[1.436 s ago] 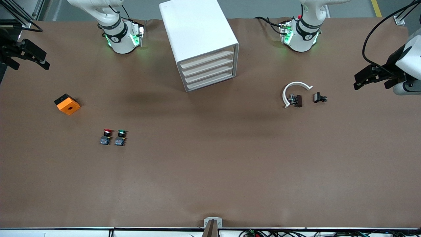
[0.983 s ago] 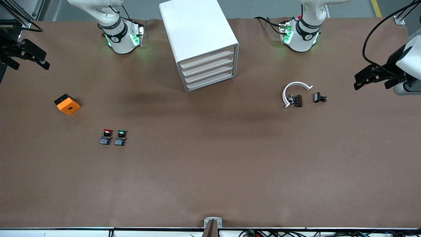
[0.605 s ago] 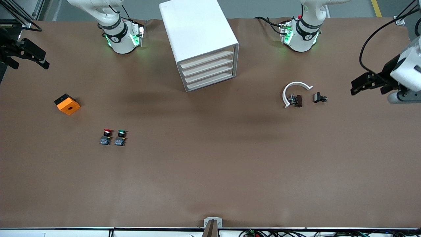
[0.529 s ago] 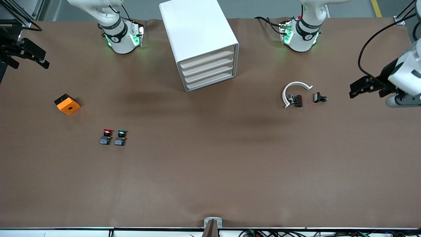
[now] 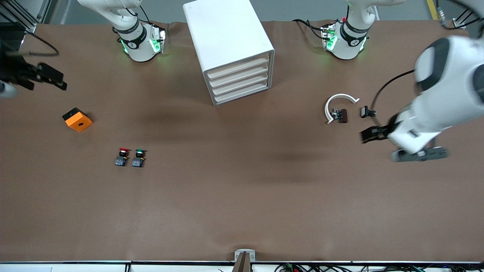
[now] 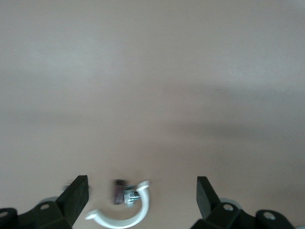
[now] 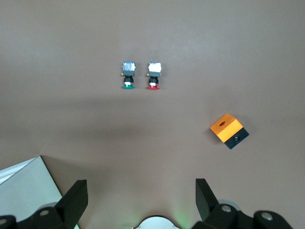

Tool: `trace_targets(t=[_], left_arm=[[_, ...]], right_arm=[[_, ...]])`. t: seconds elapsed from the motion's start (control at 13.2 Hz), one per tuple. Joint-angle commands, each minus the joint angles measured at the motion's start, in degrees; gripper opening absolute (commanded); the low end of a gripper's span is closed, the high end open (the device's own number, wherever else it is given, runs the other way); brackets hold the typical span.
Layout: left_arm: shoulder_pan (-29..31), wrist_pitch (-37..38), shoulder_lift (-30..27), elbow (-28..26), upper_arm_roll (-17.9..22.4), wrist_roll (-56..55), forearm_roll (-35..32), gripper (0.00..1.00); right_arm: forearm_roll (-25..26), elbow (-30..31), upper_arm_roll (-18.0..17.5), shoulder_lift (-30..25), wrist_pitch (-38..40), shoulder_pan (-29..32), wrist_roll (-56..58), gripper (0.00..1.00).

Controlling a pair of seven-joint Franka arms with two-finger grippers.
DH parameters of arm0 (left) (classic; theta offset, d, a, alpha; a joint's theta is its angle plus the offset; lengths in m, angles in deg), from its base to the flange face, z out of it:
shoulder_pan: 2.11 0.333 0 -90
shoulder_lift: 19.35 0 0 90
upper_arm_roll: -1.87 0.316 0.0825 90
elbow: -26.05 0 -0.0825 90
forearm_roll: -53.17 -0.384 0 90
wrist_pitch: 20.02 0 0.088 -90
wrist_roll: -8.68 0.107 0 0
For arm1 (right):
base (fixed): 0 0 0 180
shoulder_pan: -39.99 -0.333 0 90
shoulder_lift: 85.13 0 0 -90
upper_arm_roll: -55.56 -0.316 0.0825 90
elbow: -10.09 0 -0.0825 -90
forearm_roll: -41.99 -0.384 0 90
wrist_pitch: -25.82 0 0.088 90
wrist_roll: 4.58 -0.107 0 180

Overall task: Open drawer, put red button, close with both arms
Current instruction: 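Reach the left gripper to the drawer handle while the right gripper reaches the button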

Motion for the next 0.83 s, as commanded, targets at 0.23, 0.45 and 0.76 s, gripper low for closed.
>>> trace_targets(t=[0.23, 0.45, 0.76], left_arm=[[-12.1, -1.8, 7.1, 0.5, 0.1, -26.7, 0.5, 1.00], [-17.3, -1.8, 9.3, -1.2, -0.2, -41.8, 0.9, 1.00], [-20.3, -1.2, 11.1, -3.9, -0.4, -57.9, 12.1, 1.00]], right_arm=[[0.5, 0.0, -0.2, 9.6, -7.3, 1.4, 0.1, 1.00], [-0.5, 1.1, -0.3, 12.4, -11.7, 2.2, 0.4, 1.00], [-4.9, 7.4, -0.3, 13.7, -23.9, 3.5, -0.8, 1.00]])
